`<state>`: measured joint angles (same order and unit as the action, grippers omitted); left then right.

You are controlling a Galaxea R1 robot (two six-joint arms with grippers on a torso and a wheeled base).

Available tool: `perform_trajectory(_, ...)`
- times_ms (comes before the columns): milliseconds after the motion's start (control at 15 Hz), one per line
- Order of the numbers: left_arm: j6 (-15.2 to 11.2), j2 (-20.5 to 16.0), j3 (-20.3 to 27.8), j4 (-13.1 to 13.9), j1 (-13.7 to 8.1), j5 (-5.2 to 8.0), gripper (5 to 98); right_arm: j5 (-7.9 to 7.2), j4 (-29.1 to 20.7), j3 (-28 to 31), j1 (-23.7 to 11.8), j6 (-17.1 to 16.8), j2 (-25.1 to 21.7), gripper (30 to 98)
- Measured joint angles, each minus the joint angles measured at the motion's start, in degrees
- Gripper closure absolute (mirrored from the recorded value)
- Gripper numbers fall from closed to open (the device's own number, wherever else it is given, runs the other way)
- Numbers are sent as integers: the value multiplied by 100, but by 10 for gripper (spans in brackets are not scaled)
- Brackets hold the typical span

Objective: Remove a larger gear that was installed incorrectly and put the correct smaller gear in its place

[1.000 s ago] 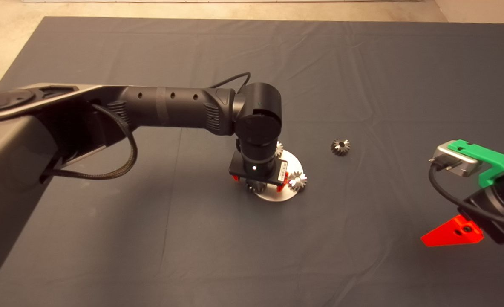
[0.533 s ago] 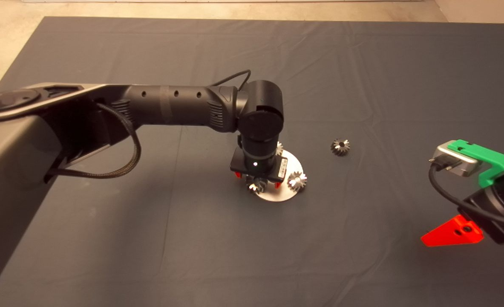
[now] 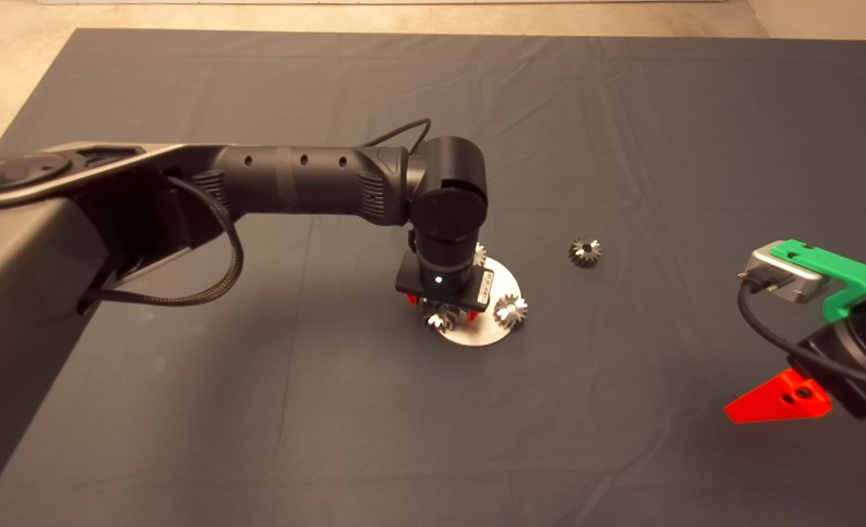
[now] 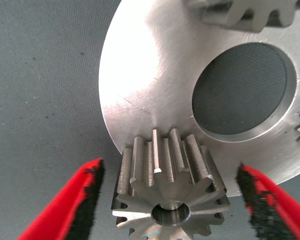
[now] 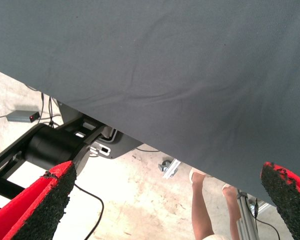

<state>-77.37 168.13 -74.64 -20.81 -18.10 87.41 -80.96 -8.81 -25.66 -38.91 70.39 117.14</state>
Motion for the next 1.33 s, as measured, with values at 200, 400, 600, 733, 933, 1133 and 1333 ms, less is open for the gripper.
perform_trajectory(200, 12, 0, 0, 2, 16, 0, 388, -2, 0, 0, 0, -1, -1, 308)
perform_trajectory(400, 15, 0, 0, 3, 16, 0, 434, -2, 0, 0, 0, -2, -2, 308)
perform_trajectory(600, 17, 0, 0, 3, 16, 0, 478, 0, 0, 0, 1, 0, -2, 308)
perform_trajectory(733, 17, 0, 0, 3, 16, 2, 486, 0, 2, 0, 2, -2, 0, 308)
perform_trajectory(933, 17, 0, 0, 3, 16, 2, 486, 0, 0, 0, 2, -2, 0, 308)
perform_trajectory(1133, 17, 0, -2, 3, 16, 2, 486, 0, 0, 0, 0, 0, 0, 308)
perform_trajectory(1333, 20, -2, -2, 3, 16, 22, 528, 0, 0, 0, 0, -2, 0, 308)
